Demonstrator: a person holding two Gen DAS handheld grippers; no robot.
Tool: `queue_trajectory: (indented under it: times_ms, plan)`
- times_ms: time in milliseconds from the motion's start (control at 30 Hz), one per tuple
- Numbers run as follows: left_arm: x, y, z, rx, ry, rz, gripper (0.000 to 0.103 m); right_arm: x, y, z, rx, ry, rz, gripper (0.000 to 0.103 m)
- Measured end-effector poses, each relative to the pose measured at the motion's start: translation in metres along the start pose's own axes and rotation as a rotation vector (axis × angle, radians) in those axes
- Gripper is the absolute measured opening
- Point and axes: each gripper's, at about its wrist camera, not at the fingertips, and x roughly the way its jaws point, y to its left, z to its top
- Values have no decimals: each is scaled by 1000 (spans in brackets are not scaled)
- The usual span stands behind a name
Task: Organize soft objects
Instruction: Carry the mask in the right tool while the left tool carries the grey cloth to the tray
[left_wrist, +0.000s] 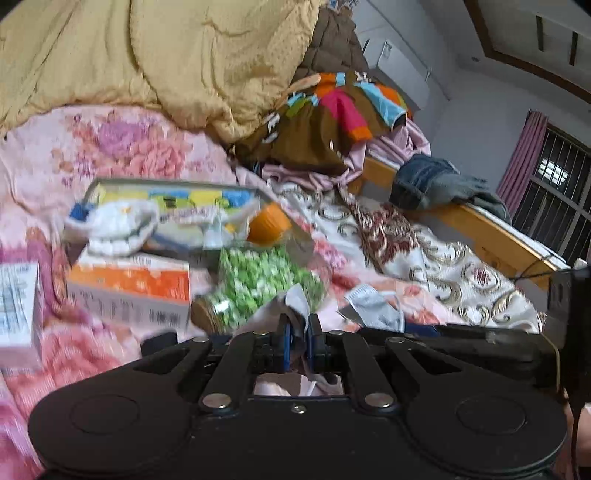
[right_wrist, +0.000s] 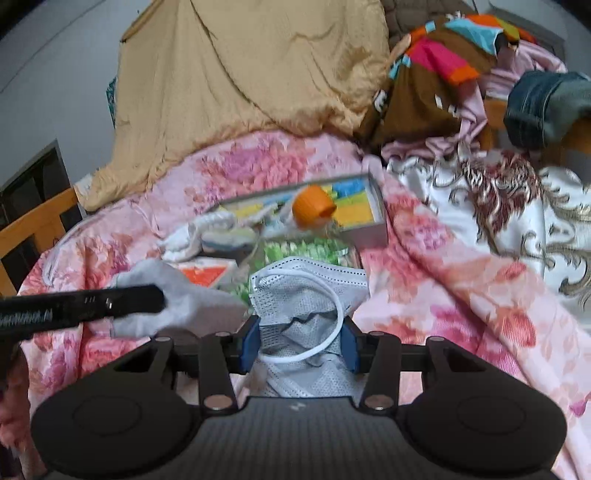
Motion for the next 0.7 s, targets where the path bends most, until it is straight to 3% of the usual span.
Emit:
queue_trajectory:
  times_ms: [300, 567, 700]
  plan:
    - [13, 39, 53, 6, -125, 19, 9, 7, 7, 23, 0, -47, 19, 49]
    - [38, 90, 91, 53, -222, 55, 9, 67, 28, 71, 3, -53, 48, 49]
    - [50, 129, 96, -31, -227, 66, 8, 98, 46, 89, -11, -41, 70, 49]
